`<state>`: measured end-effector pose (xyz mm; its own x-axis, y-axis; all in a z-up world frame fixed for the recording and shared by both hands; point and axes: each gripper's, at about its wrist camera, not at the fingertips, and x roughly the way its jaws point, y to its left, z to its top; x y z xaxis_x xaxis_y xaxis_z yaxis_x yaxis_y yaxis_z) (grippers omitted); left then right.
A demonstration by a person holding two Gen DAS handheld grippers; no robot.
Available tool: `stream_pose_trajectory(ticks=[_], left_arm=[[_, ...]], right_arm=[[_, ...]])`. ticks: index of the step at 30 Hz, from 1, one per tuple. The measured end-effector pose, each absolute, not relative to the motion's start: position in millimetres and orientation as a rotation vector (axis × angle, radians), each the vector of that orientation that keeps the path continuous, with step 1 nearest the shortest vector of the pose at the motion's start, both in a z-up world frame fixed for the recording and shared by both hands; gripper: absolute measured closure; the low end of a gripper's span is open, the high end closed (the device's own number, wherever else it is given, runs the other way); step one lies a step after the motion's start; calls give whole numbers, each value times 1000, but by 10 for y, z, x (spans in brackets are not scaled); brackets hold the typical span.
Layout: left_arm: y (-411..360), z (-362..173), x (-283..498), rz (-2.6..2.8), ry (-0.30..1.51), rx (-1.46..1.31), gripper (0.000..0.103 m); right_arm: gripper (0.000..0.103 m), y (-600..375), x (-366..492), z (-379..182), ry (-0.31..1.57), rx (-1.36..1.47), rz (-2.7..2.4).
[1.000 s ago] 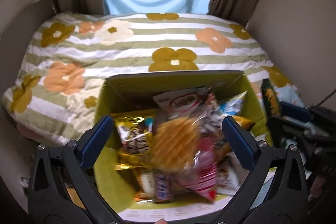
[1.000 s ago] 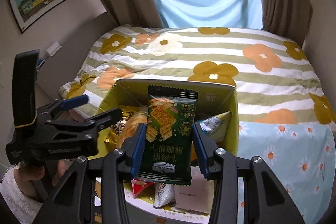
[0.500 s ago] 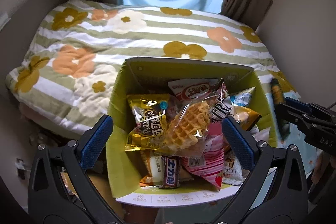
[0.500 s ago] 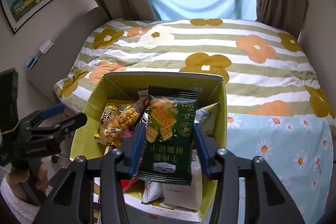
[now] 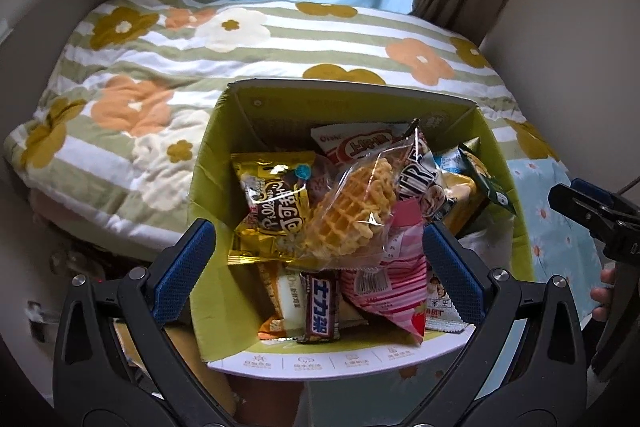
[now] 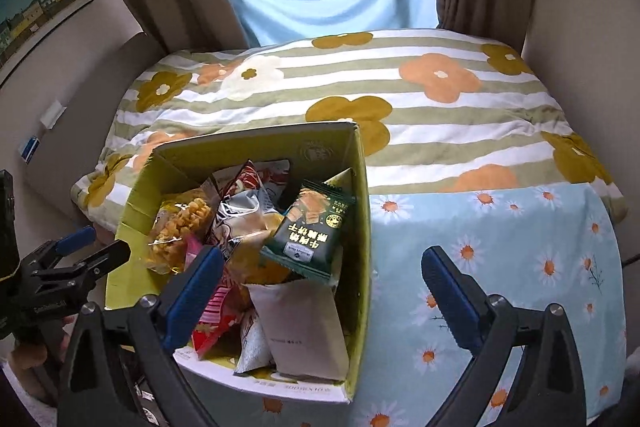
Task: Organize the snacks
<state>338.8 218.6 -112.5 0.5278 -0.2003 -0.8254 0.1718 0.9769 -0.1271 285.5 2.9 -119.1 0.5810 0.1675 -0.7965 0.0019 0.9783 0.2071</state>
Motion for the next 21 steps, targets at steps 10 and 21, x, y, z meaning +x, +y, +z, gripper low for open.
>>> stream_pose_trajectory(ticks=[10,21], left_arm=[[2002,-543,2887,-197,840,0,0],[1438,348,1602,-150,560,3,0]], right_arm=[[4,-49,2452,-734,812,169,143],[4,-661,1336,70,607,65,27]])
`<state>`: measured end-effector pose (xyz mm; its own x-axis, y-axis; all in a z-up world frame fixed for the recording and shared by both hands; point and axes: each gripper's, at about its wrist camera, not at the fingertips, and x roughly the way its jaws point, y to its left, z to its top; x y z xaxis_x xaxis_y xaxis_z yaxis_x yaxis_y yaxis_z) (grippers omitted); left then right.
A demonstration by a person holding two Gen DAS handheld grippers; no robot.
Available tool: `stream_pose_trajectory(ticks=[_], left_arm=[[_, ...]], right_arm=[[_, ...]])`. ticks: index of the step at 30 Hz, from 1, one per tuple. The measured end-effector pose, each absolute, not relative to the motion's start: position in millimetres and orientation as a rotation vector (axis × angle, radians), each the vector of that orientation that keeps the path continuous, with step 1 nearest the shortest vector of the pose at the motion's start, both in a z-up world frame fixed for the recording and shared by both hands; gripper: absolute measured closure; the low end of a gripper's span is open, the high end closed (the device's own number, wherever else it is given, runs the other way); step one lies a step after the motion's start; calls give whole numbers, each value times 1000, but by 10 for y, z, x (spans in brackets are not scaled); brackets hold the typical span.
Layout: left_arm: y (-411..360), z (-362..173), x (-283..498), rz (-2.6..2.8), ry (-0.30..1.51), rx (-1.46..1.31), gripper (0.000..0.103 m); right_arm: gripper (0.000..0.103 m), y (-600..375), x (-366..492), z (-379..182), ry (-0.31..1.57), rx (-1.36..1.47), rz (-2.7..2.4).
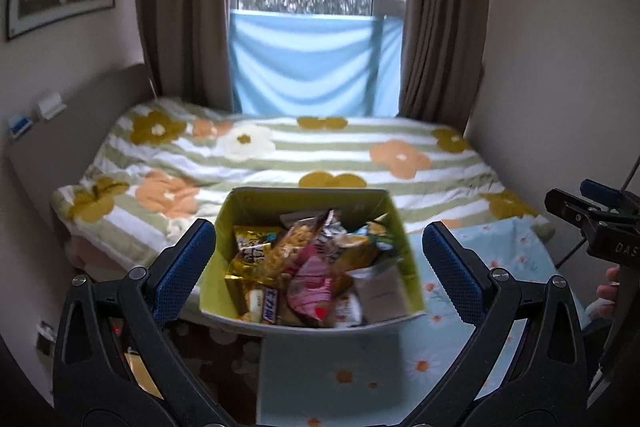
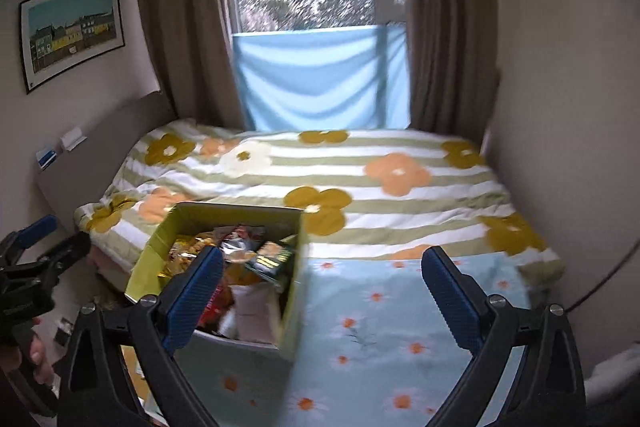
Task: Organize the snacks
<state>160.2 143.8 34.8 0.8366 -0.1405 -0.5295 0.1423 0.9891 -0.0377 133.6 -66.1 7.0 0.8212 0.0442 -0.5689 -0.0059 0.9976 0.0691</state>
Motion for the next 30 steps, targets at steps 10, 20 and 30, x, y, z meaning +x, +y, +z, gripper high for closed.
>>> stream_pose_trajectory(ticks=[10,20,30], left_arm=[[1024,412,863,-145,523,0,0],[857,406,562,-137,511,11,0],[858,434,554,-130,500,15,0]], right_arm=[[4,-961,534,118,544,39,-43],[4,-1052,274,77,514,37,-59],[4,-1055,220,84,499,49,-62]])
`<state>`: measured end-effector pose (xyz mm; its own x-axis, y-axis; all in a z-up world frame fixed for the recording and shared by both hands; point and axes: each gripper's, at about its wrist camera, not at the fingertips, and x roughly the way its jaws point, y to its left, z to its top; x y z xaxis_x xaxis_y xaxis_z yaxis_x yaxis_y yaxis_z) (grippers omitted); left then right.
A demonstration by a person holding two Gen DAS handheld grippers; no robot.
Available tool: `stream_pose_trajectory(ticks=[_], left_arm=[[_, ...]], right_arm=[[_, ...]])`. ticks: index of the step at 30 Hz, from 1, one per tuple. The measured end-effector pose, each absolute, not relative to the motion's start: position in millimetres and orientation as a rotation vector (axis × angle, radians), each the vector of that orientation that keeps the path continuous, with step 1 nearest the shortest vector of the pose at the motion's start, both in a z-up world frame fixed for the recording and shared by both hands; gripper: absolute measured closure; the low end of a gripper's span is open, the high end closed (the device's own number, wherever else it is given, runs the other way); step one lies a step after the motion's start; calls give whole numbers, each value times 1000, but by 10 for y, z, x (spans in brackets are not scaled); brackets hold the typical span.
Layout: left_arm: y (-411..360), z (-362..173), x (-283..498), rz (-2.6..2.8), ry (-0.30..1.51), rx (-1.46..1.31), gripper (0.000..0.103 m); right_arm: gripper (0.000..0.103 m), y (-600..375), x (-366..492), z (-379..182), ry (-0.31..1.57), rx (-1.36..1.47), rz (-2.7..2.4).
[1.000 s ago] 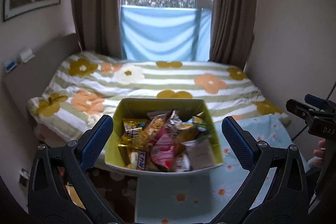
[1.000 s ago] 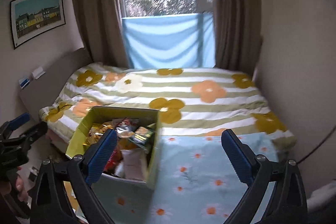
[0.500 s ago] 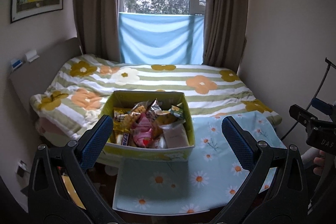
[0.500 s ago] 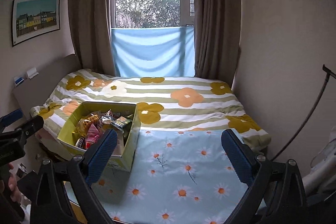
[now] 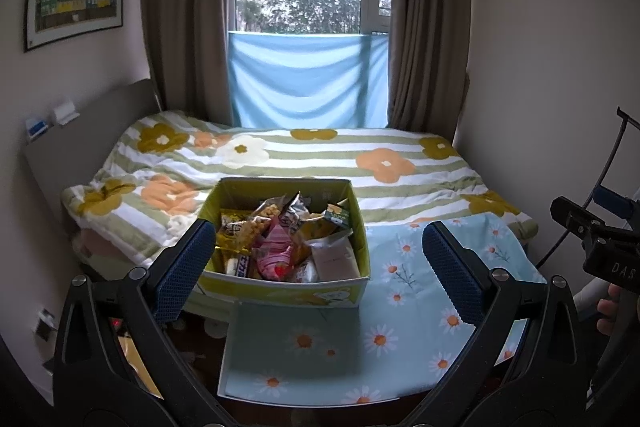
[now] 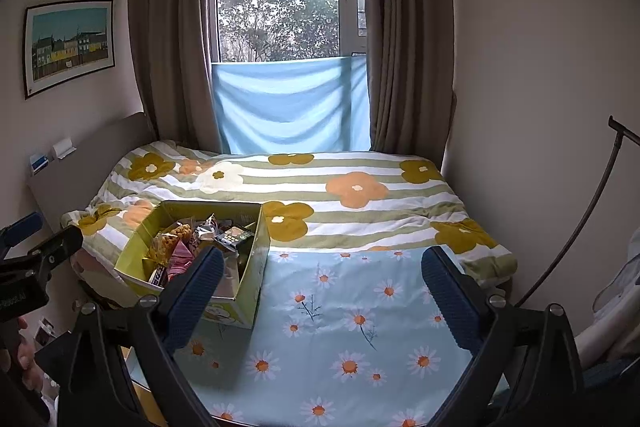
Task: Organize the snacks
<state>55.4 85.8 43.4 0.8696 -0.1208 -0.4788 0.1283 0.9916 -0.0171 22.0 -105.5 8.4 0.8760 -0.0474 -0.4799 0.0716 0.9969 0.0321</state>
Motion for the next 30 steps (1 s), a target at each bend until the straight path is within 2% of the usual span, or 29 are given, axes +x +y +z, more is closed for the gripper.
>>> stream_pose_trajectory(ticks=[30], left_arm=[[854,444,521,-133,487,21,0]], right_arm=[[4,-1059,191,89,505,57,-80]])
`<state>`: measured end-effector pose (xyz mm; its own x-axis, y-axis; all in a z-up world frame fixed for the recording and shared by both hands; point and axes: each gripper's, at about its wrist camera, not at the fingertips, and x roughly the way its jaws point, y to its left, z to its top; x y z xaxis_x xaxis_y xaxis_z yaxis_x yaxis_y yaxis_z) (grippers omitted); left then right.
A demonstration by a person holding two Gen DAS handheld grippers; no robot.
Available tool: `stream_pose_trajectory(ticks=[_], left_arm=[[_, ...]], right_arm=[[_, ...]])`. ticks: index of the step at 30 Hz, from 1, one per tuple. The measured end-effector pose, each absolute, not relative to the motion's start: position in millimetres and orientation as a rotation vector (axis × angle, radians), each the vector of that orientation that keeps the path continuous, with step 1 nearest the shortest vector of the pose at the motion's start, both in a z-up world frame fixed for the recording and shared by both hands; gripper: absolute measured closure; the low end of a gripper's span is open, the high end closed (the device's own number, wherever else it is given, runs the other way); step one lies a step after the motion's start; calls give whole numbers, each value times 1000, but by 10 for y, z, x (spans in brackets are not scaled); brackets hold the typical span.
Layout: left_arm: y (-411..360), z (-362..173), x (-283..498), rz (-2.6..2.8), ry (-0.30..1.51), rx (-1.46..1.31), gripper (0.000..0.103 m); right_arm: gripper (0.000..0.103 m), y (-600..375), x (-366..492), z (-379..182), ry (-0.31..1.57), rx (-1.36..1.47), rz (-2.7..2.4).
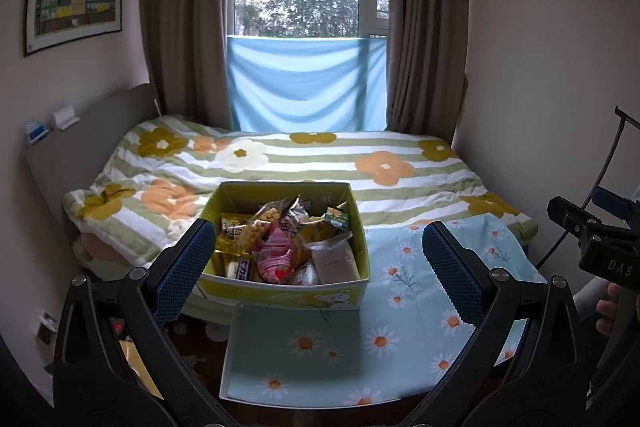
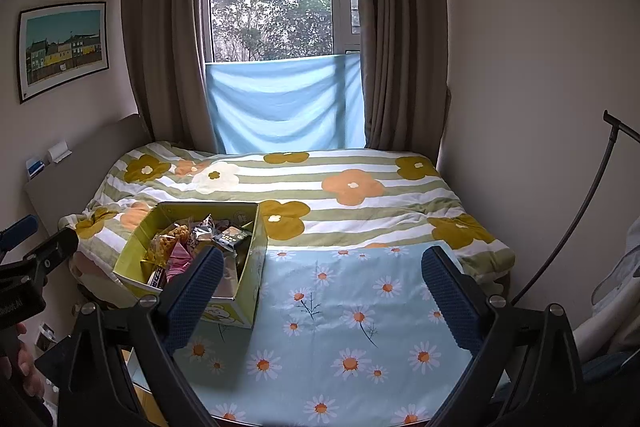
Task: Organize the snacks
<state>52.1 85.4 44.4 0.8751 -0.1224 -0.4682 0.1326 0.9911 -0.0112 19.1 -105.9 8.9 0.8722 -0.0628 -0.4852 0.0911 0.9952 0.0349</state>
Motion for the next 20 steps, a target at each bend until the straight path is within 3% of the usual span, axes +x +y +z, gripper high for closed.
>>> stream_pose_trajectory(ticks=[20], left_arm=[[1007,383,686,-107,491,-1,0]], right_arm=[[4,-943,390,41,548,59,-82]])
